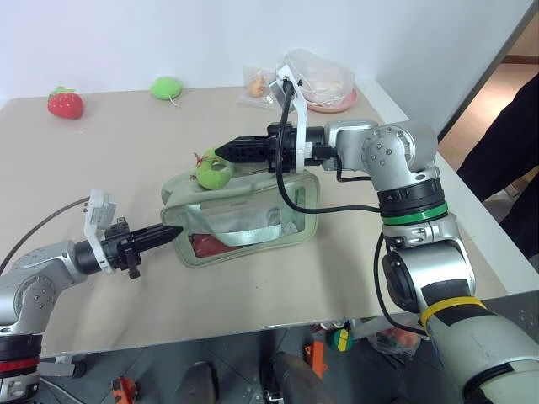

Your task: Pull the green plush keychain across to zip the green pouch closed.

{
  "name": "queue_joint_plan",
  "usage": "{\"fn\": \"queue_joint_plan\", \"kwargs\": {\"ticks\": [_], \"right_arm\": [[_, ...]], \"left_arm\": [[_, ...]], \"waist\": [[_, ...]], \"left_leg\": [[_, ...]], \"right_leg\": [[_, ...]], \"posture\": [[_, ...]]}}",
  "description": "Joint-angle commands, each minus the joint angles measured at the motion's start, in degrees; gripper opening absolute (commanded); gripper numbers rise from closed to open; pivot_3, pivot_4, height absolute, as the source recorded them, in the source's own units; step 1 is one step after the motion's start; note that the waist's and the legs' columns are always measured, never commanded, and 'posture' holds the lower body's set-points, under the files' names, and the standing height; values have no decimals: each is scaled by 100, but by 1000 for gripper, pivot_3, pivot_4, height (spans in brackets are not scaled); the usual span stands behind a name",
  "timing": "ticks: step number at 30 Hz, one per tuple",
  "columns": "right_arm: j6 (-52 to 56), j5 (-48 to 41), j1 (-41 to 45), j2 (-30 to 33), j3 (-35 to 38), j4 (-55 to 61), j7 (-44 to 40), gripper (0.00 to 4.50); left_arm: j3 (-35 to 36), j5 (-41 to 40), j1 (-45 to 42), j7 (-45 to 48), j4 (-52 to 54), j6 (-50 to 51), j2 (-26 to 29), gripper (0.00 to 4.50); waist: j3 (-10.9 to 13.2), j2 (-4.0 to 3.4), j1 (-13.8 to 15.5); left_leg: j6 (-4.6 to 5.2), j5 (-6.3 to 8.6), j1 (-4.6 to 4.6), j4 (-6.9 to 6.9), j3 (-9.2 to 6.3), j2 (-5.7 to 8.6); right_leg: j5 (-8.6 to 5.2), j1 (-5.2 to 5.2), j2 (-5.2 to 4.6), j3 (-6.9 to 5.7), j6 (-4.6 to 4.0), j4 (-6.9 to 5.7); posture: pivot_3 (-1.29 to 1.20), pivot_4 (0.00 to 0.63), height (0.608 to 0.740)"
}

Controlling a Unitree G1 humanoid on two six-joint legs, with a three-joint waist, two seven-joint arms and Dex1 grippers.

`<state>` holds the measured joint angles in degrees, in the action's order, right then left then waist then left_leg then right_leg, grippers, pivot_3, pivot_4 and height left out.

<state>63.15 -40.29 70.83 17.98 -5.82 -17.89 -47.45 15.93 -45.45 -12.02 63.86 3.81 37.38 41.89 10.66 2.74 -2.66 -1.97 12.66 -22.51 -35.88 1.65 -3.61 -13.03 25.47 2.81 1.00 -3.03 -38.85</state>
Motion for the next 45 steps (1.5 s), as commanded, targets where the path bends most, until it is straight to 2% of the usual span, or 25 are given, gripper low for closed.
{"fn": "queue_joint_plan", "kwargs": {"ticks": [1, 9, 10, 13, 14, 18, 26, 36, 39, 45], "right_arm": [[8, -29, 62, 31, 150, 324, -111, 78], [-339, 91, 87, 304, 307, 493, -366, 30], [-395, 61, 86, 411, 313, 616, -510, 551], [-566, 112, 74, 621, 221, 858, -782, 1610], [-595, 223, 158, 633, 188, 706, -728, 1818], [-813, 664, 536, 694, -16, -137, -907, 3228], [-1517, 1476, 917, 446, -672, -1160, -1680, 3228], [-1657, 1844, 792, 125, -981, -1176, -2164, 3228], [-1694, 1909, 763, 63, -908, -1191, -2153, 2479], [-1722, 1902, 678, 77, -800, -1065, -2195, 377]], "left_arm": [[-25, 29, 20, 10, 48, -16, 3, 0], [-3, 23, 59, 8, 48, -24, -20, 0], [1, 19, 65, 5, 56, -16, -18, 0], [12, -2, 79, 1, 83, 13, -6, 0], [13, -9, 79, 5, 83, 24, 0, 0], [-15, -39, 27, -43, 156, 107, 5, 0], [-80, -52, -106, -114, 226, 224, -17, 0], [-1, -69, -1, -145, 309, 244, -1, 0], [22, -81, 41, -159, 343, 241, -5, 0], [21, -108, 103, -190, 366, 215, -3, 0]], "waist": [[0, 0, 0], [0, 0, 1], [0, 0, 2], [0, 0, 5], [0, 0, -2], [0, -1, -5], [0, -1, 1], [0, -1, 6], [0, -1, 6], [0, -1, 7]], "left_leg": [[0, 0, 0, 0, 0, 0], [0, 0, 0, -1, -1, 1], [0, 0, -1, -1, -1, 2], [0, 0, -2, 0, -1, 5], [-1, 1, -2, 0, -1, 4], [-1, 1, 6, 0, 0, 4], [-1, 1, 4, -2, 1, 5], [-2, 1, -2, -9, -2, 5], [-2, 1, -1, -10, -3, 6], [-2, 1, -1, -11, -3, 6]], "right_leg": [[0, 0, 1, 0, 0, 0], [-1, 0, 0, -1, 1, 0], [-1, -1, -1, -1, 2, 0], [-6, -1, -4, -2, 10, 1], [-7, -1, -4, -1, 11, 1], [-6, -1, -1, 2, 11, -8], [-7, -1, -2, 1, 12, -10], [-8, -1, -12, -1, 13, -10], [-8, -1, -8, -3, 13, -11], [-8, -2, -11, -2, 13, -12]], "posture": [[0, 150, 740], [0, 150, 740], [0, 150, 740], [0, 150, 740], [0, 150, 740], [0, 150, 740], [0, 150, 740], [0, 150, 740], [0, 150, 740], [0, 150, 740]]}}
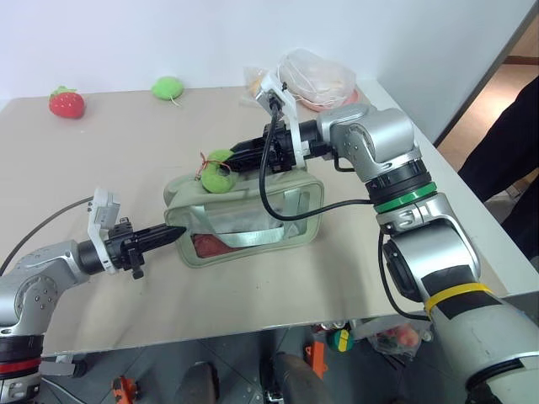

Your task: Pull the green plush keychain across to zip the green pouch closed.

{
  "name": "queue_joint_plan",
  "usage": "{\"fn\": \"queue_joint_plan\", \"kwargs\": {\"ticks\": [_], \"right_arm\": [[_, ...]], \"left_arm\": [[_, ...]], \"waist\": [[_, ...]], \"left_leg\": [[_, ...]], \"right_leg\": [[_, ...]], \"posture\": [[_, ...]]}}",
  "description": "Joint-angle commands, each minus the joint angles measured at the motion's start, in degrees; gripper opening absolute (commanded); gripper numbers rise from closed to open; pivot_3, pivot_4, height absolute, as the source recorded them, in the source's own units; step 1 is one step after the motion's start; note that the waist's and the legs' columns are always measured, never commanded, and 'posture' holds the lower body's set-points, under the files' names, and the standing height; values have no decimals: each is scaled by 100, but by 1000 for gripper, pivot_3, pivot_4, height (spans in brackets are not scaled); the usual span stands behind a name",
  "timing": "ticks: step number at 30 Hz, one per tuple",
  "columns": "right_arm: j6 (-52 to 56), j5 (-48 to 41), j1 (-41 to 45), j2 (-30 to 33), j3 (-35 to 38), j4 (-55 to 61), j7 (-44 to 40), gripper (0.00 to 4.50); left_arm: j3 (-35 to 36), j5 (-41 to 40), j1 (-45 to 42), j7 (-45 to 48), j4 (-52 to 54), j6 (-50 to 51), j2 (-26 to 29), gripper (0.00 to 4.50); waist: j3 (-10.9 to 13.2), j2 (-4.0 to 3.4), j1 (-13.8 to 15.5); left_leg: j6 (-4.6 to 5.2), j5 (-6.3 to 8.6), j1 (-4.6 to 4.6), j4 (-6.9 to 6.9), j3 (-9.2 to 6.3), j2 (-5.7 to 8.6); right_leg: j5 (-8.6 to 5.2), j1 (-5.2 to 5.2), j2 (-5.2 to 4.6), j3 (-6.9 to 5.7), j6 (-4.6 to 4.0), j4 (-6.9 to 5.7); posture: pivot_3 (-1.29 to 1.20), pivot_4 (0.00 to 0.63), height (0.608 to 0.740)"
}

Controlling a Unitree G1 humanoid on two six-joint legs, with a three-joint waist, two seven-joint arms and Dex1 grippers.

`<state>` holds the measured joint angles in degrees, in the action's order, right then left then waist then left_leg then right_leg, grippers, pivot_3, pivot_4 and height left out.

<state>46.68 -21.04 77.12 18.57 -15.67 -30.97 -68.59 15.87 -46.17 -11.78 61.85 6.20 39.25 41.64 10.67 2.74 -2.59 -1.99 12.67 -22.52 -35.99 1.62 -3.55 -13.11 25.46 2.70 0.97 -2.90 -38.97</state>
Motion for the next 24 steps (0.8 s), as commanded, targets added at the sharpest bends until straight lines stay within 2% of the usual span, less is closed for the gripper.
{"fn": "queue_joint_plan", "kwargs": {"ticks": [1, 9, 15, 21, 24], "right_arm": [[-84, -27, 29, 40, 196, 272, -91, 48], [-340, 115, 217, 423, 487, 18, 42, 48], [-1203, 568, 436, 1432, 655, -186, -104, 48], [-2952, 1545, -185, 2680, 299, 351, -499, 48], [-3239, 1754, -603, 3145, 356, 716, -581, 48]], "left_arm": [[22, -33, 83, 14, 115, 18, 20, 0], [-70, 20, 1, 73, -21, -45, -11, 0], [-78, 35, 71, 134, -46, -89, -24, 0], [-39, 32, 143, 176, -51, -81, 0, 0], [38, -7, 244, 160, 21, -67, 24, 0]], "waist": [[0, 0, 0], [0, 0, 0], [0, 0, 7], [1, -2, 8], [2, -3, 0]], "left_leg": [[0, 0, 0, 0, 0, 0], [0, 0, 0, 0, -1, 2], [0, 0, -3, -1, 2, 12], [-2, 2, -1, 2, 2, 16], [-2, 2, 3, 2, 4, 18]], "right_leg": [[0, 0, 0, 0, 0, 0], [0, 0, 0, -1, 0, 0], [-1, 1, -6, 2, 2, 2], [-6, -1, -8, 3, 9, 4], [-6, -1, -8, 7, 9, 3]], "posture": [[0, 150, 740], [0, 150, 740], [0, 150, 740], [0, 150, 740], [0, 150, 740]]}}
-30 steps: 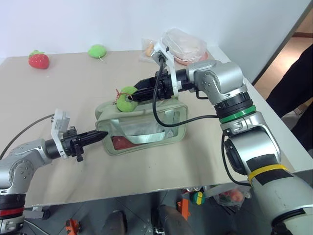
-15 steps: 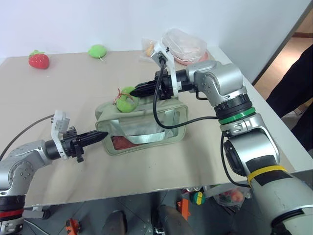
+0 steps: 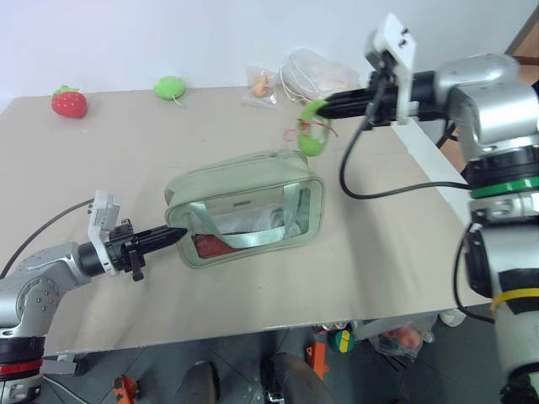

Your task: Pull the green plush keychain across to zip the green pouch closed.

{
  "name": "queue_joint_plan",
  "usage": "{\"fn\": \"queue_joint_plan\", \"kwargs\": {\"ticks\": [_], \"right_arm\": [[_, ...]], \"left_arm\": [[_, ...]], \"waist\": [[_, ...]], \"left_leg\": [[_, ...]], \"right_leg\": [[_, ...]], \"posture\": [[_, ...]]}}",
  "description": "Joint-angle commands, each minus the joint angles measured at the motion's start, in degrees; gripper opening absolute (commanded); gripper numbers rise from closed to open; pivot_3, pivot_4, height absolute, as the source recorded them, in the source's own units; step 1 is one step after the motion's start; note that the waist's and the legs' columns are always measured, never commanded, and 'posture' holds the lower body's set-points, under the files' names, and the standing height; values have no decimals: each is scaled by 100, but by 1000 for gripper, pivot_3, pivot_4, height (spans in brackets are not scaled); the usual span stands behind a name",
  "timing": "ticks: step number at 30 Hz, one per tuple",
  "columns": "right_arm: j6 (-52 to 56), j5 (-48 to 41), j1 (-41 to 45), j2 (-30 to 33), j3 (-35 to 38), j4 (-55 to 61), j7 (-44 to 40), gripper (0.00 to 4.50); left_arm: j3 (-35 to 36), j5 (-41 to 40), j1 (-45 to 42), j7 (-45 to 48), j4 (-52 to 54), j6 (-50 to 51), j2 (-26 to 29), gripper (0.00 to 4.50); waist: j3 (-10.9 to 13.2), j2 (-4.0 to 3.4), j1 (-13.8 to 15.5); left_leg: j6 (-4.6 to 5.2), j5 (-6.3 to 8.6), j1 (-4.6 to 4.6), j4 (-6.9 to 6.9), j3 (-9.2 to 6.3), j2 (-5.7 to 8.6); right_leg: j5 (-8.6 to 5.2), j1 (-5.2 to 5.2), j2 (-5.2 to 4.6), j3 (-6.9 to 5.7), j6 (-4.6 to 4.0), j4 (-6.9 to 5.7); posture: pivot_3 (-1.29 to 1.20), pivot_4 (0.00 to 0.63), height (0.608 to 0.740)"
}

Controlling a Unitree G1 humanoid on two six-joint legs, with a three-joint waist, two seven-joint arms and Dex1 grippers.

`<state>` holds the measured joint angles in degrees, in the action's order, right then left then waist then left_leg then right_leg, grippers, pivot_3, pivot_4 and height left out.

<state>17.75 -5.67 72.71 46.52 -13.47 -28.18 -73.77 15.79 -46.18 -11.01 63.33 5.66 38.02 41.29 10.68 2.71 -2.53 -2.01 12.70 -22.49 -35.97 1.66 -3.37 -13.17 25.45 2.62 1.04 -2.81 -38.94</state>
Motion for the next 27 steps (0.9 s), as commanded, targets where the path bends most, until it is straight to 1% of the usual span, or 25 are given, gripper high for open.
{"fn": "queue_joint_plan", "kwargs": {"ticks": [1, 3, 5, 7, 8, 11, 12, 14, 15, 17, 19, 21, 22, 23, 25, 26, 27], "right_arm": [[-326, 230, -373, 433, 161, 597, -64, 48], [-281, 255, -1103, 457, 125, 1049, 58, 48], [-170, 407, -1835, 266, 10, 1379, 436, 48], [-192, 673, -2418, -28, -148, 1502, 949, 48], [-71, 648, -2672, -247, -147, 1578, 1159, 48], [324, 503, -3330, -795, -117, 1859, 1512, 48], [361, 547, -3519, -873, -161, 1921, 1568, 48], [466, 570, -3745, -936, -132, 1993, 1648, 48], [533, 546, -3789, -928, -84, 2023, 1661, 336], [716, 405, -3770, -891, 78, 2108, 1647, 336], [1046, 32, -3679, -872, 413, 2256, 1530, 336], [1463, -489, -3520, -902, 932, 2366, 1522, 650], [1682, -733, -3449, -904, 1197, 2411, 1552, 773], [1933, -992, -3390, -870, 1499, 2413, 1573, 1068], [2423, -1456, -3376, -705, 2002, 2414, 1477, 1605], [2651, -1719, -3428, -576, 2331, 2399, 1429, 2036], [2818, -1938, -3495, -466, 2593, 2410, 1407, 2064]], "left_arm": [[86, -30, 208, -11, 104, 63, 61, 0], [214, -122, 312, -89, 169, 117, 55, 0], [344, -223, 417, -189, 228, 174, 48, 0], [435, -317, 477, -313, 259, 258, 33, 0], [478, -359, 509, -368, 286, 289, 24, 0], [633, -580, 538, -623, 362, 439, -10, 0], [659, -627, 526, -699, 373, 468, -14, 0], [658, -654, 497, -802, 385, 478, -20, 0], [660, -654, 478, -858, 385, 476, -34, 0], [682, -664, 445, -967, 397, 472, -66, 0], [689, -666, 387, -1131, 369, 489, -86, 0], [735, -696, 264, -1369, 261, 546, -123, 734], [780, -770, 212, -1441, 222, 611, -127, 921], [830, -900, 187, -1457, 257, 697, -115, 1344], [935, -1120, 178, -1456, 357, 839, -69, 1866], [1047, -1153, 148, -1551, 346, 848, -46, 2281], [1157, -1161, 132, -1617, 318, 833, -17, 2651]], "waist": [[0, -1, -17], [-4, 5, -29], [-5, 7, -30], [-1, 0, -31], [-4, 2, -32], [-3, 1, -41], [-3, 1, -41], [-6, 1, -49], [-9, 7, -49], [-9, 6, -40], [-9, 6, -39], [-8, 5, -36], [-8, 6, -32], [-7, 5, -31], [-6, 6, -26], [-6, 6, -14], [-6, 6, -8]], "left_leg": [[0, 0, 4, 0, 4, -1], [0, 0, 12, 2, 6, -3], [-4, 2, 32, 2, 4, -14], [-8, -1, 31, 3, 4, -15], [-13, -4, 31, -1, 5, -15], [-19, -9, 31, 2, 5, -21], [-21, -10, 32, 4, 2, -25], [-23, -10, 33, 5, 2, -30], [-23, -10, 35, 7, 2, -30], [-24, -10, 42, 5, -3, -30], [-24, -10, 42, 3, -3, -29], [-26, -11, 40, 0, -2, -27], [-26, -11, 38, -1, -2, -26], [-26, -11, 36, -2, -3, -25], [-26, -11, 33, -3, -3, -24], [-26, -11, 27, -3, -4, -23], [-26, -11, 23, -2, -5, -18]], "right_leg": [[0, -1, 1, 4, 0, -2], [0, -4, 4, 7, 0, -3], [-1, -19, 14, 6, -2, -4], [-1, -17, 14, 4, -3, -8], [1, -14, 14, 5, -5, -13], [3, -11, 21, 6, -7, -19], [3, -12, 26, 5, -8, -21], [3, -10, 31, 5, -8, -21], [3, -15, 33, 6, -8, -21], [3, -17, 34, 1, -8, -21], [3, -19, 33, 1, -8, -21], [5, -19, 32, 2, -10, -21], [5, -18, 31, 2, -10, -21], [5, -18, 31, 2, -10, -21], [5, -16, 31, 2, -10, -21], [5, -14, 29, 2, -10, -21], [4, -14, 24, 0, -9, -18]], "posture": [[0, 150, 740], [0, 150, 740], [0, 150, 740], [0, 150, 740], [0, 150, 740], [0, 150, 740], [0, 150, 740], [0, 150, 740], [0, 150, 740], [0, 150, 740], [0, 150, 740], [0, 150, 740], [0, 150, 740], [0, 150, 740], [0, 150, 740], [0, 150, 740], [0, 150, 740]]}}
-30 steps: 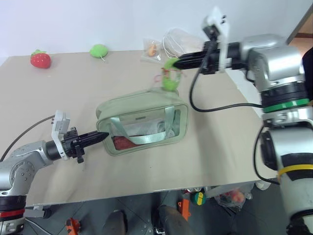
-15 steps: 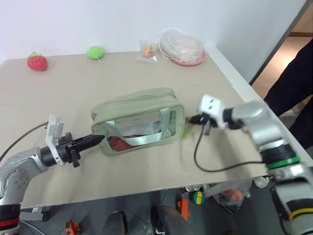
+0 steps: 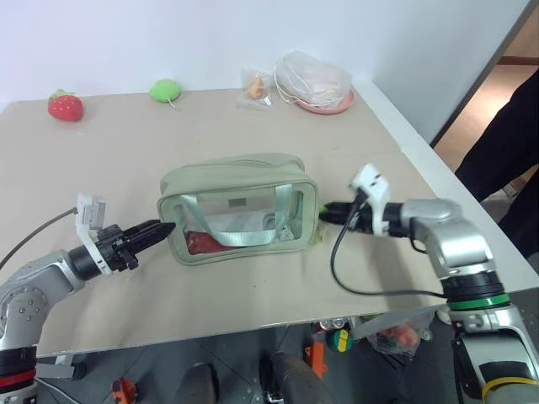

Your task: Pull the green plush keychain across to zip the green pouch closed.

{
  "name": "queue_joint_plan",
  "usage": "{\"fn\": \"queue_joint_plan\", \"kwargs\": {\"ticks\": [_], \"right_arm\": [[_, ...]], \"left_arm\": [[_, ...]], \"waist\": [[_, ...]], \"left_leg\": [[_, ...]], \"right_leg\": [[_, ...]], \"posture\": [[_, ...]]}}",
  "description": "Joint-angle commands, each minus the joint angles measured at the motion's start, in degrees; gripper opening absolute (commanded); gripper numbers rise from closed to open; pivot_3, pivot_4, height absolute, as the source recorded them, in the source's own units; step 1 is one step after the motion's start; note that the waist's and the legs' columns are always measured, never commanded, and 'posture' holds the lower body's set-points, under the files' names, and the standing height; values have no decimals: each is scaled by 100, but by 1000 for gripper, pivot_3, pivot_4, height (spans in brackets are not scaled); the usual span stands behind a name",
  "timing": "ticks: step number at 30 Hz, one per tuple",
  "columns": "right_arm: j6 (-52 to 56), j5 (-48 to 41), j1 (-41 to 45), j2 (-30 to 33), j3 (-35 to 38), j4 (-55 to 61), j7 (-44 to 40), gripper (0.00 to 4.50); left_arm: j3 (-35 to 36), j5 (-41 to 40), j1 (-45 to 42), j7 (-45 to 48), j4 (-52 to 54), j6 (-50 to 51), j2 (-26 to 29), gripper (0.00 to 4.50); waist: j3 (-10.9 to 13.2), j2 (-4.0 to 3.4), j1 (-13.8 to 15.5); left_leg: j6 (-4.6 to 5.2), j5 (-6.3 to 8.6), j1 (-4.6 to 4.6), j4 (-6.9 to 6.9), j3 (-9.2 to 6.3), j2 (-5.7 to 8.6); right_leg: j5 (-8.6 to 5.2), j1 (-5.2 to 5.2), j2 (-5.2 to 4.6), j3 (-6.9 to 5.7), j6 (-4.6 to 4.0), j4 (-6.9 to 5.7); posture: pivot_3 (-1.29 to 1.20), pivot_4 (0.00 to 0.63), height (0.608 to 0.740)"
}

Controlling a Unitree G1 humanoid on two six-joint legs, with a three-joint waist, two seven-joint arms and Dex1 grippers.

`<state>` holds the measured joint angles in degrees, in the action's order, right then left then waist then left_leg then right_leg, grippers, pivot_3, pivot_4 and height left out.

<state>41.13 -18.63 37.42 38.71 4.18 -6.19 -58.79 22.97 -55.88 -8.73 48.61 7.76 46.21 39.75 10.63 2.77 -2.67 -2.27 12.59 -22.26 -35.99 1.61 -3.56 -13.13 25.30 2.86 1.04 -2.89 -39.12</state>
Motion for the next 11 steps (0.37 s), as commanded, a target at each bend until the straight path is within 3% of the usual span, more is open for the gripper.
{"fn": "queue_joint_plan", "kwargs": {"ticks": [1, 3, 11], "right_arm": [[597, -830, -79, 437, 1064, 249, -133, 2064], [740, -1128, -374, 635, 1408, 393, -230, 2064], [630, -1639, -1514, 891, 2351, 554, -130, 2064]], "left_arm": [[551, -131, -99, -208, 84, -80, 166, 2951], [835, -320, -102, -386, -94, 117, 241, 3632], [1687, -320, 205, -985, -440, 384, 538, 3632]], "waist": [[0, 0, 10], [0, 1, 12], [1, -1, -13]], "left_leg": [[0, 1, -2, 1, 0, 1], [3, 3, -7, 1, -1, 6], [8, 7, 3, -3, 5, 9]], "right_leg": [[-1, 0, -3, -1, 2, 4], [-3, 0, -8, -1, 4, 10], [-4, -2, -11, 6, 7, 7]], "posture": [[0, 150, 740], [0, 150, 740], [0, 150, 740]]}}
